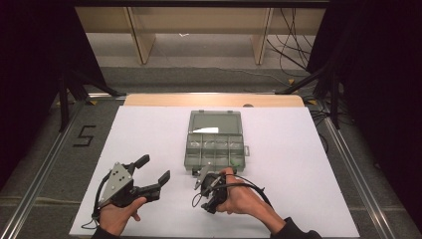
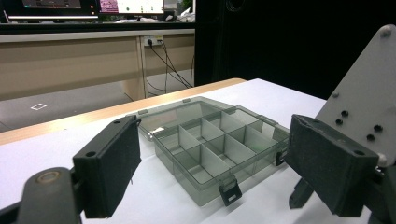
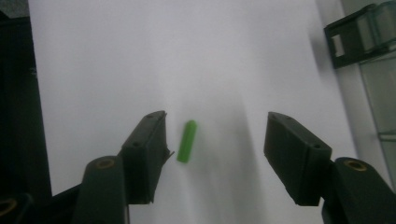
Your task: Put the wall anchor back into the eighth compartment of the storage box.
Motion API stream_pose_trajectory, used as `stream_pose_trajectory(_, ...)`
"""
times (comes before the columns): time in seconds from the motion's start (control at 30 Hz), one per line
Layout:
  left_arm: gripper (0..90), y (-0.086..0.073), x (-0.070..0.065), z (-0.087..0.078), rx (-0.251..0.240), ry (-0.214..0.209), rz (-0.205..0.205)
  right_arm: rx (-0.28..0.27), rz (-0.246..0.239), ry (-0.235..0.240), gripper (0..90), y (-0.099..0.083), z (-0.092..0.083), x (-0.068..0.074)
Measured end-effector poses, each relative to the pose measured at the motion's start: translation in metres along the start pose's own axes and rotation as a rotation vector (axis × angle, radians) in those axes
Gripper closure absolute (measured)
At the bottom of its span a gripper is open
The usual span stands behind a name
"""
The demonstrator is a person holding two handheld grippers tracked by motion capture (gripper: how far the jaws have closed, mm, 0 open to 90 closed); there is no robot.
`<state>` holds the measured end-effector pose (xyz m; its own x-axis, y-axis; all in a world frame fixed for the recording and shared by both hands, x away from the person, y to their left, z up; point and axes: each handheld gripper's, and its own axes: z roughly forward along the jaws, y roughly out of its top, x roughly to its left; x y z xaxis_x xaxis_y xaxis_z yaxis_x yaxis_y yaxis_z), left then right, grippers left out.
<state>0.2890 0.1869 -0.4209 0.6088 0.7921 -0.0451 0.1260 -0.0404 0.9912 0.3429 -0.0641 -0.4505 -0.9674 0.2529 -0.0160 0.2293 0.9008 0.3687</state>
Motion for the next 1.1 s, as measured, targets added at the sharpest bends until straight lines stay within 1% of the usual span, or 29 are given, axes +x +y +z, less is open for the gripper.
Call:
stream_pose_trajectory(0.07, 17.1, 0.0, 0.0, 0.0, -0.001, -0.001, 0.0, 0.006, -0.014, 0.009, 43.6, 0.0, 0.002, 0.0)
stream_pose_trajectory(0.2, 17.1, 0.0, 0.0, 0.0, 0.001, -0.002, -0.001, 0.023, -0.011, 0.014, 47.7, 0.0, 0.005, 0.002)
stream_pose_trajectory(0.33, 17.1, 0.0, 0.0, 0.0, -0.002, -0.004, -0.002, 0.04, -0.017, 0.029, 53.9, 0.0, 0.006, 0.002)
stream_pose_trajectory(0.43, 17.1, 0.0, 0.0, 0.0, -0.001, -0.003, -0.001, 0.049, -0.022, 0.028, 59.4, -0.001, 0.008, 0.003)
stream_pose_trajectory(0.47, 17.1, 0.0, 0.0, 0.0, 0.0, -0.003, -0.001, 0.053, -0.032, 0.034, 60.9, -0.001, 0.009, 0.003)
stream_pose_trajectory(0.53, 17.1, 0.0, 0.0, 0.0, 0.0, -0.003, -0.001, 0.061, -0.036, 0.027, 63.7, -0.001, 0.01, 0.004)
stream_pose_trajectory(0.57, 17.1, 0.0, 0.0, 0.0, -0.001, -0.002, -0.001, 0.067, -0.037, 0.039, 65.0, -0.001, 0.011, 0.005)
stream_pose_trajectory(0.63, 17.1, 0.0, 0.0, 0.0, 0.0, -0.002, 0.0, 0.066, -0.049, 0.038, 68.5, 0.0, 0.012, 0.005)
stream_pose_trajectory(0.67, 17.1, 0.0, 0.0, 0.0, 0.0, -0.002, 0.0, 0.066, -0.049, 0.035, 69.2, 0.0, 0.012, 0.005)
stream_pose_trajectory(0.77, 17.1, 0.0, 0.0, 0.0, 0.0, -0.001, 0.001, 0.071, -0.035, 0.049, 73.7, 0.0, 0.012, 0.005)
stream_pose_trajectory(0.83, 17.1, 0.0, 0.0, 0.0, 0.002, -0.001, 0.003, 0.078, -0.032, 0.044, 77.3, 0.0, 0.012, 0.006)
stream_pose_trajectory(0.9, 17.1, 0.0, -0.001, 0.0, 0.001, -0.001, 0.003, 0.081, -0.036, 0.054, 80.8, 0.001, 0.012, 0.007)
stream_pose_trajectory(0.97, 17.1, 0.0, -0.001, 0.0, 0.0, -0.003, 0.0, 0.084, -0.057, 0.043, 83.5, 0.001, 0.012, 0.006)
stream_pose_trajectory(1.0, 17.1, -0.001, -0.001, 0.0, 0.001, -0.002, 0.0, 0.091, -0.076, 0.042, 83.9, 0.002, 0.012, 0.005)
stream_pose_trajectory(1.03, 17.1, -0.001, 0.0, 0.0, 0.003, -0.001, 0.007, 0.082, -0.052, 0.053, 84.0, 0.002, 0.012, 0.007)
stream_pose_trajectory(1.1, 17.1, -0.001, 0.0, 0.0, 0.001, 0.0, 0.004, 0.087, -0.053, 0.053, 84.2, 0.003, 0.012, 0.008)
